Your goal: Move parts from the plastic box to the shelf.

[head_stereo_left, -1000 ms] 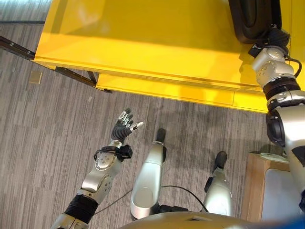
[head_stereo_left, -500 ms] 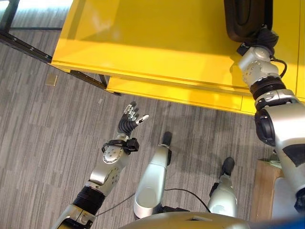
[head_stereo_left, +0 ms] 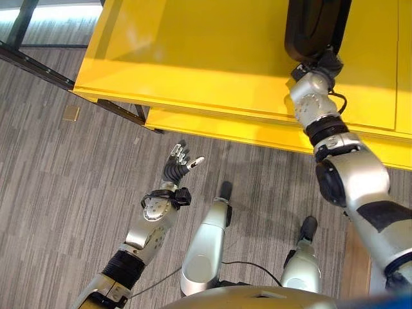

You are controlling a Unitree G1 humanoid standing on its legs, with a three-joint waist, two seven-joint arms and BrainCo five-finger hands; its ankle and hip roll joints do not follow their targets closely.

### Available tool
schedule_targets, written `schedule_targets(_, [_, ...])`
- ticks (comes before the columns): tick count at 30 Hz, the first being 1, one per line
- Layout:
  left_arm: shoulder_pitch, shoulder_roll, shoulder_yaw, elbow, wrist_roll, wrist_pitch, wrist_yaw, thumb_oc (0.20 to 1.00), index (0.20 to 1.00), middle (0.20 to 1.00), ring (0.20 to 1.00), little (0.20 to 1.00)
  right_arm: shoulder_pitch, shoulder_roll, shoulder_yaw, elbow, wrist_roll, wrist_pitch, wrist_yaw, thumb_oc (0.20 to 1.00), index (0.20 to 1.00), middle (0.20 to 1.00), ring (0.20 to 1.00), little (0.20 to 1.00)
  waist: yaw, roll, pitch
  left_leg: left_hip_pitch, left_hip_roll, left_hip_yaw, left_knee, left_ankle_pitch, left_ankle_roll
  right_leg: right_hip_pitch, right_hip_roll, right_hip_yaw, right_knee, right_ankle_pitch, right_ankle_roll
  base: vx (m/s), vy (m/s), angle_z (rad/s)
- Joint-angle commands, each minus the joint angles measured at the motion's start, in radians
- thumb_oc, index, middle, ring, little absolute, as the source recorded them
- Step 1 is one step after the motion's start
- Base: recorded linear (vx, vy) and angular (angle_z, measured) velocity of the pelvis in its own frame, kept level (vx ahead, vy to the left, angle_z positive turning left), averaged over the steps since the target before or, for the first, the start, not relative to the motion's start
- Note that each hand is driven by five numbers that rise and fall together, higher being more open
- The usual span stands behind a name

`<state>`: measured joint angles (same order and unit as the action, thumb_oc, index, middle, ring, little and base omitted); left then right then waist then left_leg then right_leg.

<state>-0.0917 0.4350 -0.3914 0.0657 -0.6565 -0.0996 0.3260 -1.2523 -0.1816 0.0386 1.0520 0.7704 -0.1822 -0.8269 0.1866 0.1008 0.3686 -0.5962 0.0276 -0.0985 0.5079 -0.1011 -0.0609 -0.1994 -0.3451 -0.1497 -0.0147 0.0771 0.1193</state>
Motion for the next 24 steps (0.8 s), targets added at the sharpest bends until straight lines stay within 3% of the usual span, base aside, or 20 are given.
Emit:
schedule_targets(1, [-0.037,-0.018,-0.013,-0.021,-0.002,-0.05,0.022,1.0,1.0,1.0,1.0,1.0,0.097,0.023,-0.068,-0.095,0.014,-0.035,-0.054,0.2,0.2,0.2,0.2,0.2,0.02,0.009,0.055,0.038,0.037,0.008,-0.191,0.112,-0.022,0.016,-0.029,0.02,0.168,-0.126,0.043,0.0,0.0,0.0])
schedule_targets(14, [-0.026,-0.029,-0.013,-0.025,0.014,-0.039,0.062,1.0,1.0,1.0,1.0,1.0,0.258,0.092,-0.08,-0.412,-0.149,-0.052,-0.191,0.2,0.2,0.2,0.2,0.2,-0.023,-0.014,0.07,0.044,0.047,0.013,-0.202,0.123,-0.022,0.008,-0.023,0.031,0.169,-0.118,0.041,-0.01,0.002,0.0])
schedule_targets(24, [-0.012,-0.031,-0.009,-0.037,0.029,-0.035,0.077,1.0,1.0,1.0,1.0,1.0,0.274,0.026,-0.14,-0.491,-0.223,-0.037,-0.275,0.2,0.2,0.2,0.2,0.2,-0.043,-0.019,0.077,0.042,0.052,0.018,-0.208,0.126,-0.023,-0.004,-0.021,0.039,0.17,-0.115,0.042,0.0,0.0,0.0])
